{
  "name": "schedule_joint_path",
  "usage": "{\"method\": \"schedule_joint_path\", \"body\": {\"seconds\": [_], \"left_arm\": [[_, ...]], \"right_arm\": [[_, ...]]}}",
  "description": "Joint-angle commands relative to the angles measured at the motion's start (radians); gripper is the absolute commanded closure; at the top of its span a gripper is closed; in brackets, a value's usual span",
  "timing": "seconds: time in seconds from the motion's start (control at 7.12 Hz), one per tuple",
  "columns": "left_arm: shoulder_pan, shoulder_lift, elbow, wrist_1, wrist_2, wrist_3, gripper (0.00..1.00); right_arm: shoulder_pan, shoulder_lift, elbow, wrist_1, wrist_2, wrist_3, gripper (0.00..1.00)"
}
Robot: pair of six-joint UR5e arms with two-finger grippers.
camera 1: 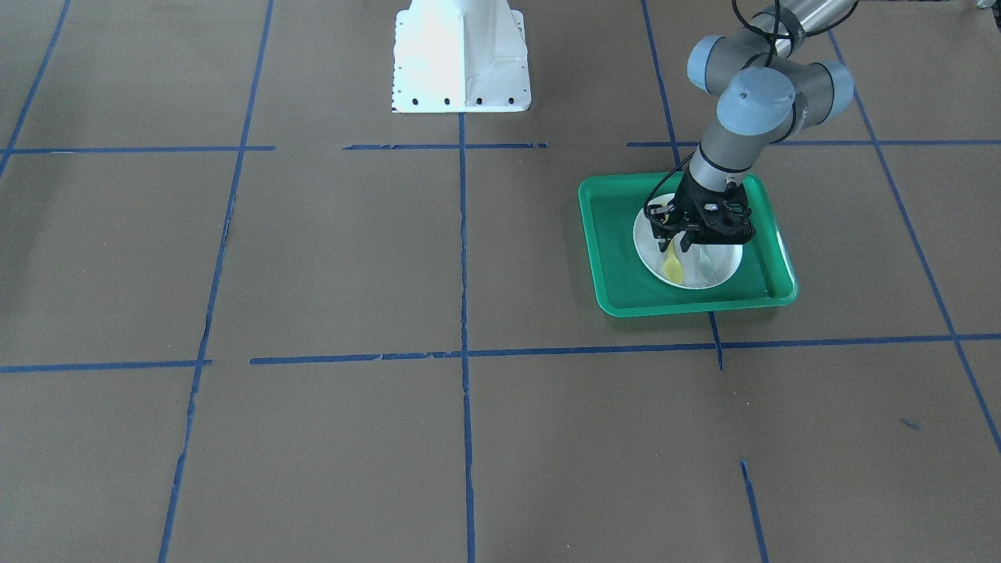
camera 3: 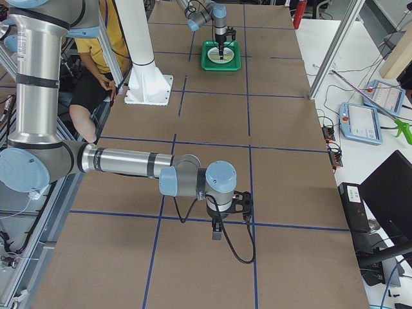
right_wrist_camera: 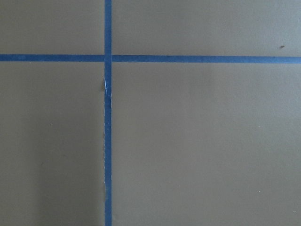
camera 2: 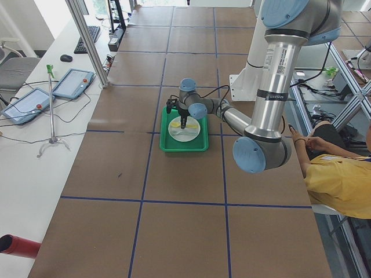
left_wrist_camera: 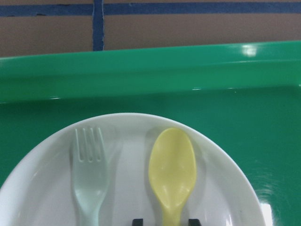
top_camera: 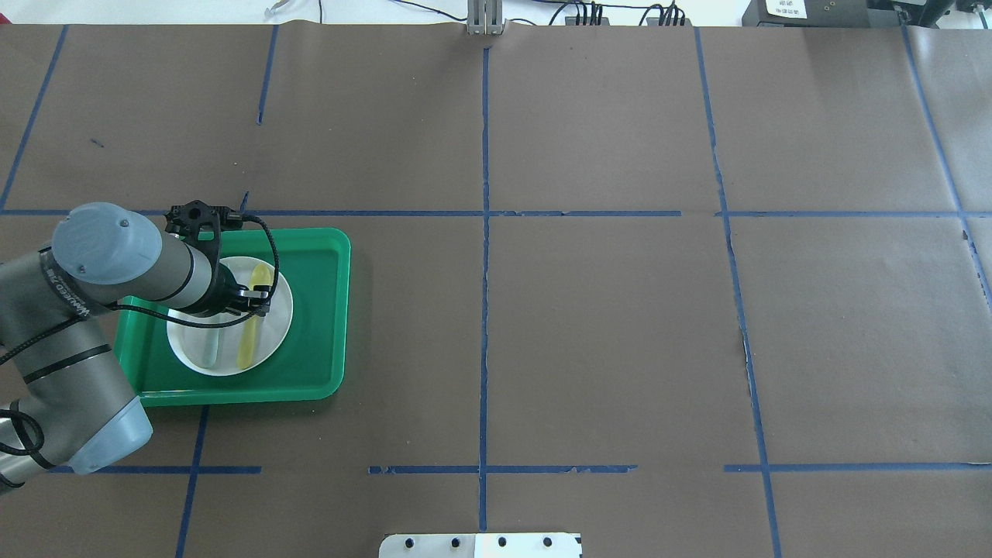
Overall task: Place spoon
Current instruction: 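Lower the left gripper and close it on the yellow spoon handle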
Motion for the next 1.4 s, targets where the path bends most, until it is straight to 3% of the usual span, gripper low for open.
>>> {"method": "schedule_joint_path", "body": {"seconds": [0.0,0.14,0.28,0.56,1.26], "left_arm": [[0.000,0.000,0.000,0.000,0.000,0.002,0.56],[0.000,-0.001,0.000,0.000,0.000,0.002,0.57],[0.000,0.000,0.000,0.002,-0.002,0.002,0.75],[-0.001,0.002,0.002,0.008,-0.002,0.002,0.98],[-0.026,-0.018,-0.038,0.024,0.004,-0.039,1.00]], "right_arm": [[0.000,0.000,0.000,0.000,0.000,0.000,0.00],[0.000,0.000,0.000,0.000,0.000,0.000,0.00],[0.000,0.000,0.000,0.000,0.000,0.000,0.00],[0.000,0.000,0.000,0.000,0.000,0.000,0.00],[0.000,0.000,0.000,0.000,0.000,0.000,0.00]]}}
